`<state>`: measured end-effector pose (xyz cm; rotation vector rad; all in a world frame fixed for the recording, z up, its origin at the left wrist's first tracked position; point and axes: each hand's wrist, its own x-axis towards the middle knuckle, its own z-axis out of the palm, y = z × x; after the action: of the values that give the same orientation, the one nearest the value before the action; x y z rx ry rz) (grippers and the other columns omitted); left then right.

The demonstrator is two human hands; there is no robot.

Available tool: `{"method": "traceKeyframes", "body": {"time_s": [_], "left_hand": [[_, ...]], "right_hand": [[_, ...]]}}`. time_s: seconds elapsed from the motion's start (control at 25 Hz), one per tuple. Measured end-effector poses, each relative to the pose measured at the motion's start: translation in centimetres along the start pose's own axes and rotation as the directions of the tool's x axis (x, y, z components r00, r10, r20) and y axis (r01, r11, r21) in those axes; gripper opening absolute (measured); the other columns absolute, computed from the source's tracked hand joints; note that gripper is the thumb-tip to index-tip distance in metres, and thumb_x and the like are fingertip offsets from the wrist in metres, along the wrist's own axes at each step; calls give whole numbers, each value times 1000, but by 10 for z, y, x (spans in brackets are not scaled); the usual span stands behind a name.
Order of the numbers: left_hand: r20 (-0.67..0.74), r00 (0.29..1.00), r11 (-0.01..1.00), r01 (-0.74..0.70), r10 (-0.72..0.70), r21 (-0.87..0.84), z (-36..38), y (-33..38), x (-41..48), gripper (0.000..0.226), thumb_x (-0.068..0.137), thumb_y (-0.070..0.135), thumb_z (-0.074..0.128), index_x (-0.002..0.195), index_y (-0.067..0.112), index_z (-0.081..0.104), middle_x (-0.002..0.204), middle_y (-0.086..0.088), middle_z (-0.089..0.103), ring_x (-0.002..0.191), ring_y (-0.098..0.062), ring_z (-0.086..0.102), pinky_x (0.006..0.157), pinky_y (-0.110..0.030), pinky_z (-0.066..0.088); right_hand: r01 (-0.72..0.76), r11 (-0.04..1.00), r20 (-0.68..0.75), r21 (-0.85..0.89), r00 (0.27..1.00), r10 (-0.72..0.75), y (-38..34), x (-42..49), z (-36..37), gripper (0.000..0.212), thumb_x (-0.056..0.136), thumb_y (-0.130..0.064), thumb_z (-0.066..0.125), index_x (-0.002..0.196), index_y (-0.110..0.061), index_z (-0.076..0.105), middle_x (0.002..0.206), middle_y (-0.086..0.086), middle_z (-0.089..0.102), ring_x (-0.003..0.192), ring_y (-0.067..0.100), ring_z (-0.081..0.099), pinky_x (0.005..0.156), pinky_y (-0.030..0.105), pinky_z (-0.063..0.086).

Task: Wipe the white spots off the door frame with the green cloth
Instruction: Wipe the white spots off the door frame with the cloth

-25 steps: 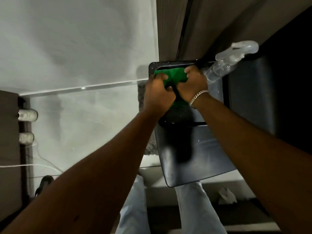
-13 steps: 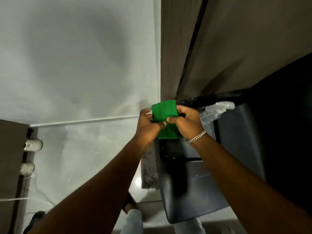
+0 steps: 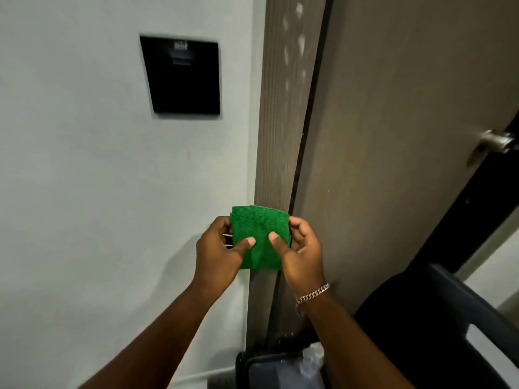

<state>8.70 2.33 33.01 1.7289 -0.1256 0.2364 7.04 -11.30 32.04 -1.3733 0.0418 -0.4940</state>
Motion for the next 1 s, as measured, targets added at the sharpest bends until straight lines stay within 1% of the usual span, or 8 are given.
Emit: {"method": "traceKeyframes", "body": {"time_s": [0.08, 0.2, 0.44, 0.56, 0.64, 0.76, 0.88, 1.0], "left_hand": [[-12, 987, 987, -158, 158, 26, -4, 41, 15, 39, 79, 6, 77, 107, 23, 56, 93, 10, 65, 87, -11, 67, 63, -12, 55], [-37, 908, 905, -413, 418, 101, -17, 99, 38, 34, 84, 5, 69, 114, 16, 57, 98, 2, 65, 91, -12, 66, 74, -16, 56], [8, 572, 520, -751, 820, 406, -51, 223, 108, 36, 85, 12, 56, 120, 6, 60, 123, -10, 65, 118, -23, 60, 101, -36, 48], [220, 518, 296, -733, 826, 613, -58, 268, 143, 53, 90, 16, 52, 141, 6, 46, 154, -13, 40, 149, -28, 26, 123, -45, 20], [318, 508, 98, -634, 801, 767, -63, 286, 170, 66, 95, 26, 47, 153, 8, 23, 165, -11, 14, 153, -26, 3, 124, -46, 2], [374, 447, -170, -432, 813, 886, -66, 291, 201, 75, 96, 45, 30, 157, 12, 0, 166, -11, -4, 153, -27, -7, 123, -51, -1], [330, 362, -194, -362, 872, 912, -63, 285, 215, 77, 95, 53, 18, 156, 11, -3, 166, -12, -2, 153, -28, -2, 122, -53, 4], [312, 321, -196, -348, 894, 917, -60, 285, 223, 78, 95, 56, 16, 156, 11, -2, 166, -13, 2, 153, -30, 2, 121, -54, 7]], "right_hand": [[110, 993, -59, 33, 992, -108, -37, 17, 10, 32, 84, 10, 62, 101, -16, 59, 99, 3, 69, 86, 5, 68, 75, 18, 57], [233, 970, -152, 64, 963, -221, -80, 44, 20, 34, 86, 9, 60, 100, -22, 57, 98, 2, 68, 85, 5, 66, 73, 14, 55], [392, 919, -231, -34, 892, -389, -138, 92, 42, 33, 87, 1, 61, 97, -30, 56, 98, -1, 66, 92, 16, 65, 75, 16, 53], [398, 875, -270, -275, 842, -467, -147, 98, 53, 31, 87, -7, 62, 107, -29, 54, 111, 1, 61, 109, 25, 60, 88, 32, 50], [469, 674, -291, -571, 652, -700, -143, 102, 57, 36, 85, -12, 59, 119, -21, 53, 125, 4, 56, 121, 25, 51, 102, 39, 41], [622, 298, 38, -724, 467, -883, -117, 109, 64, 34, 95, -15, 42, 125, -15, 56, 136, 8, 57, 133, 22, 45, 112, 42, 35], [611, 118, 267, -783, 501, -823, -77, 114, 64, 50, 94, -22, 38, 143, -12, 42, 155, 5, 36, 146, 24, 29, 121, 44, 22], [510, 166, 165, -844, 541, -825, -61, 124, 62, 58, 98, -37, 29, 149, -10, 27, 160, 5, 22, 150, 26, 19, 124, 47, 6]]}}
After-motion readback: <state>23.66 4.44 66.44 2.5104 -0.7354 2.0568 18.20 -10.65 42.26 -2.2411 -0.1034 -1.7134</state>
